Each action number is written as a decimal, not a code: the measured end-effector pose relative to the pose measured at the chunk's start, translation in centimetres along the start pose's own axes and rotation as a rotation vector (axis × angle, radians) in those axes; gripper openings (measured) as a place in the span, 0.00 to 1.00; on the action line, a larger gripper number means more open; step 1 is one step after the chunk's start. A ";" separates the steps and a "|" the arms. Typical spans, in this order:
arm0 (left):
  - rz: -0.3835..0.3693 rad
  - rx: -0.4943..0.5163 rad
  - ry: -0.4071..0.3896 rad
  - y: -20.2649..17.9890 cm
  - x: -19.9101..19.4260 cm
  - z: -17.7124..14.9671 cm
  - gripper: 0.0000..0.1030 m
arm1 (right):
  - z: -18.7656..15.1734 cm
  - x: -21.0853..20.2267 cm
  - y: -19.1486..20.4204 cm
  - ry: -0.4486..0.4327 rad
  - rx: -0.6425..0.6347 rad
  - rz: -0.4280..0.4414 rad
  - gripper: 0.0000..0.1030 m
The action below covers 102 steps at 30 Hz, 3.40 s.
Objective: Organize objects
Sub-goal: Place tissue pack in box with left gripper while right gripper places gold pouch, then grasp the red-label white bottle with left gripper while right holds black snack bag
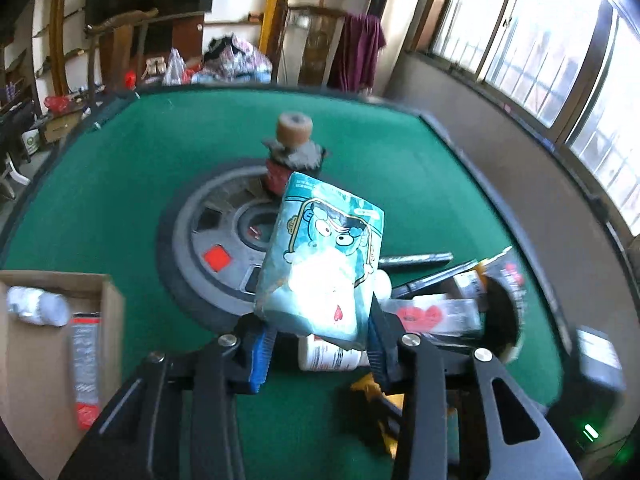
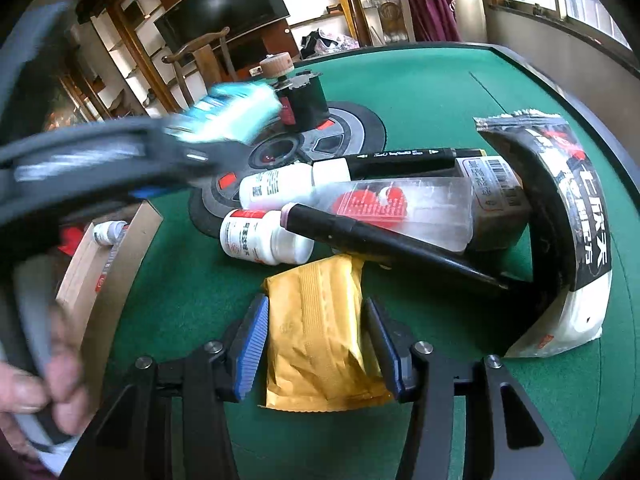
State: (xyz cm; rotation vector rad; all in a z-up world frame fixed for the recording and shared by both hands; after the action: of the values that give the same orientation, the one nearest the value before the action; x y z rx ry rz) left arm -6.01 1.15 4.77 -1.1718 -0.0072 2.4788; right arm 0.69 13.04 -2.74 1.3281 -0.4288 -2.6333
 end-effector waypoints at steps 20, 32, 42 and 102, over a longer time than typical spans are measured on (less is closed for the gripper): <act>0.078 -0.168 -0.193 12.9 -16.0 -9.2 0.38 | -2.4 -1.6 1.7 0.086 0.109 0.187 0.45; 0.188 -0.267 -0.049 23.5 -13.3 -11.4 0.38 | 0.2 -1.1 12.8 0.193 0.118 0.442 0.45; 0.133 -0.344 0.085 26.7 -7.1 -11.5 0.39 | 2.1 8.1 24.8 0.308 0.003 0.322 0.45; -0.030 -0.141 0.051 2.4 -5.2 -8.9 0.85 | 6.5 -10.4 -12.7 -0.451 0.251 -0.361 1.00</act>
State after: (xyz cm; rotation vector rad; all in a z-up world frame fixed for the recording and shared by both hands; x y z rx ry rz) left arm 2.75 -4.37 2.43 -1.2826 -0.1867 2.4546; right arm 1.46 29.06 4.74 0.9254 -0.6483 -3.2866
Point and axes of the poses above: each gripper's, at about its wrist camera, not at the fingertips, and x roughly the way its jaws point, y to its left, z to its top, the point moved 5 cm from there along x, roughly the way its jaws point, and after that the axes turned 4 degrees about x, right-handed, at the moved point
